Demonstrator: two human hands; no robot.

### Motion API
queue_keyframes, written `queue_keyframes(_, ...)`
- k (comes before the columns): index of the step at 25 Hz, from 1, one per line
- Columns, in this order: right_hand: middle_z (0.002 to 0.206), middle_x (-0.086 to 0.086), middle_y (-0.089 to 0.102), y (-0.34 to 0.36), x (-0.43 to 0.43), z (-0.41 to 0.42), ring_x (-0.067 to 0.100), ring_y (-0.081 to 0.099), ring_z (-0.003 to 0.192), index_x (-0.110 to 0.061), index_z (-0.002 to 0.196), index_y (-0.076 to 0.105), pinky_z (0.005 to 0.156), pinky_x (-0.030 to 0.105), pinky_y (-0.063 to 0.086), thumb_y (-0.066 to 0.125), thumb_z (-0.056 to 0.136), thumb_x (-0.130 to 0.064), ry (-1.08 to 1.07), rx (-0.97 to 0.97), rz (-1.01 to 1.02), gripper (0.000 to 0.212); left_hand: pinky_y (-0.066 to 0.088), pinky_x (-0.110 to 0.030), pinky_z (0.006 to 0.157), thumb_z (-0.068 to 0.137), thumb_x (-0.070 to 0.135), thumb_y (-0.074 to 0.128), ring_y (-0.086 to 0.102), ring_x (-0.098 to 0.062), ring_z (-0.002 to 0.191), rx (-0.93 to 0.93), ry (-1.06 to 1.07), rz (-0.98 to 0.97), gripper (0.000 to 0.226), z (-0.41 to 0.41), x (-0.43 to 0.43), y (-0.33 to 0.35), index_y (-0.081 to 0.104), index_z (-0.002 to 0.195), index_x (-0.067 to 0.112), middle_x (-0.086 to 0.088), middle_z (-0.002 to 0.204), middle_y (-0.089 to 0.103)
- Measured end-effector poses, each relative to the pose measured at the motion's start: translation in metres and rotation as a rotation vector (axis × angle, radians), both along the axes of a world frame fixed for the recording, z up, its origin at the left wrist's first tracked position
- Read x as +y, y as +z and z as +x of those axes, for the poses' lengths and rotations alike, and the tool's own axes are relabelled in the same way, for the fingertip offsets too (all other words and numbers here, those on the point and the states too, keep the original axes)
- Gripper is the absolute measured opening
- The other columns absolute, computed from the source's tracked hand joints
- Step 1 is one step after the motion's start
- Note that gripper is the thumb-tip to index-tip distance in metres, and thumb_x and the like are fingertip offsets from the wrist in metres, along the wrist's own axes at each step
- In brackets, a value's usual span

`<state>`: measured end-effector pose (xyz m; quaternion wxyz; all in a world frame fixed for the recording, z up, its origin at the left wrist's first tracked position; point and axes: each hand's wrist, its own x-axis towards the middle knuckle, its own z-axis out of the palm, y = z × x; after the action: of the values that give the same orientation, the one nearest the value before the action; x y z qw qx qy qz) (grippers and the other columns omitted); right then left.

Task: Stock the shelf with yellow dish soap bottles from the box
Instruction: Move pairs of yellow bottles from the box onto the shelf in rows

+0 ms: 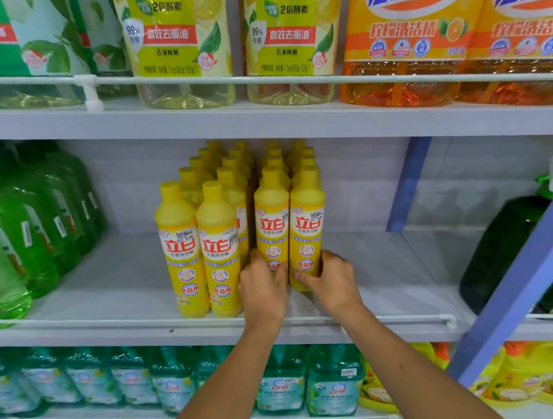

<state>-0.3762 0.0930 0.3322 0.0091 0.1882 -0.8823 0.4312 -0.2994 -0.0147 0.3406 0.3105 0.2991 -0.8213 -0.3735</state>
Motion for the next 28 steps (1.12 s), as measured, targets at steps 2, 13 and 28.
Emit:
queue_keyframes(2,0.113,0.006,0.072,0.0,0.0,0.001,0.024,0.069,0.098,-0.014,0.116,0.065,0.087,0.034,0.057,0.081,0.082,-0.042,-0.003,0.018,0.013,0.048,0.055,-0.041,0.081,0.089,0.033,0.073,0.069,-0.032,0.097,0.001,0.0,0.0,0.03,0.0,-0.001,0.0,0.058,0.106,0.013,-0.011,0.106,0.072)
queue_keyframes(13,0.112,0.005,0.071,-0.003,-0.001,0.005,0.022,0.066,0.096,-0.016,0.116,0.064,0.085,0.032,0.055,0.079,0.083,-0.045,-0.03,0.036,0.017,0.047,0.052,-0.038,0.081,0.088,0.034,0.075,0.068,-0.032,0.1,0.023,0.011,0.012,0.034,0.003,0.002,0.0,0.061,0.108,0.011,-0.012,0.11,0.072)
queue_keyframes(28,0.108,0.007,0.069,0.013,0.005,0.012,0.026,0.067,0.093,-0.016,0.113,0.066,0.077,0.034,0.055,0.076,0.082,-0.054,-0.03,0.042,0.191,0.051,0.052,-0.043,0.085,0.087,0.036,0.074,0.065,-0.035,0.109,-0.16,-0.025,-0.038,0.046,0.006,0.006,0.009,0.052,0.115,0.008,-0.015,0.117,0.066)
